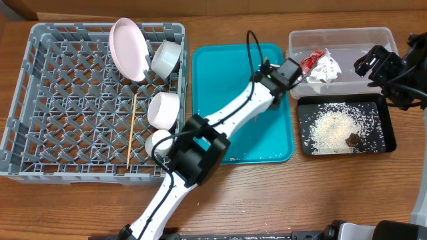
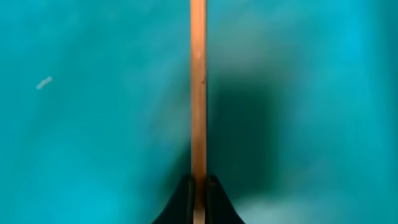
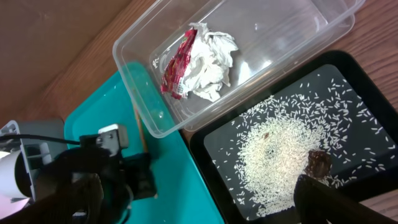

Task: Sort waste into correct bins and load items into the dishwasher
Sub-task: 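Carry the chopstick left and insert it into the rack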

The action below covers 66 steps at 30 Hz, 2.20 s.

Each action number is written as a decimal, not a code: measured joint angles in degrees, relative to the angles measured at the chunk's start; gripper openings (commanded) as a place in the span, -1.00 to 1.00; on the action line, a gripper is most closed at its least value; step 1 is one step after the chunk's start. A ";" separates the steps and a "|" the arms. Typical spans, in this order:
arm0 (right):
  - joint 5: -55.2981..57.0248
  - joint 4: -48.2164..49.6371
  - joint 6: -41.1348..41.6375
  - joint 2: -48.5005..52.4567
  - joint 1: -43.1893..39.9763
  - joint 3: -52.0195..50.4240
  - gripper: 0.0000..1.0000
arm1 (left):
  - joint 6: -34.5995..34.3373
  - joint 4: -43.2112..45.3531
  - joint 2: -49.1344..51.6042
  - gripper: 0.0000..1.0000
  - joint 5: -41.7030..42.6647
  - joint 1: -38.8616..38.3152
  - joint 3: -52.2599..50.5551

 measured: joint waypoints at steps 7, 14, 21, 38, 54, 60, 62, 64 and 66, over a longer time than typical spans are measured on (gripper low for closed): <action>0.02 -0.02 0.02 0.00 0.00 0.00 1.00 | 7.06 -18.91 -8.22 -0.92 4.07 6.78 7.39; 0.04 0.00 0.00 0.00 0.02 0.00 1.00 | 10.64 -33.83 -28.63 -0.92 5.01 15.30 11.34; 0.02 -0.02 0.00 0.00 0.00 0.00 1.00 | 15.58 -40.33 -38.91 -0.91 7.96 24.57 8.22; 0.04 0.02 0.02 0.00 0.00 0.00 1.00 | 26.10 -28.44 -50.14 -0.92 11.26 40.04 -29.55; 0.02 0.00 0.02 0.00 0.00 0.00 0.99 | 27.91 -19.04 -50.14 0.93 11.08 44.17 -43.23; 0.04 0.00 -0.02 0.00 0.02 0.00 1.00 | 27.69 -18.64 -50.14 0.99 11.17 44.17 -43.23; 0.04 0.00 0.00 0.00 0.00 0.00 1.00 | 27.32 -19.41 -50.14 0.99 11.17 44.17 -43.10; 0.02 0.00 0.00 0.00 0.02 0.00 1.00 | 26.86 -21.46 -50.14 0.99 11.19 44.17 -41.94; 0.02 0.00 0.02 0.00 0.00 0.00 1.00 | 26.36 -24.15 -50.14 1.00 11.52 44.17 -38.75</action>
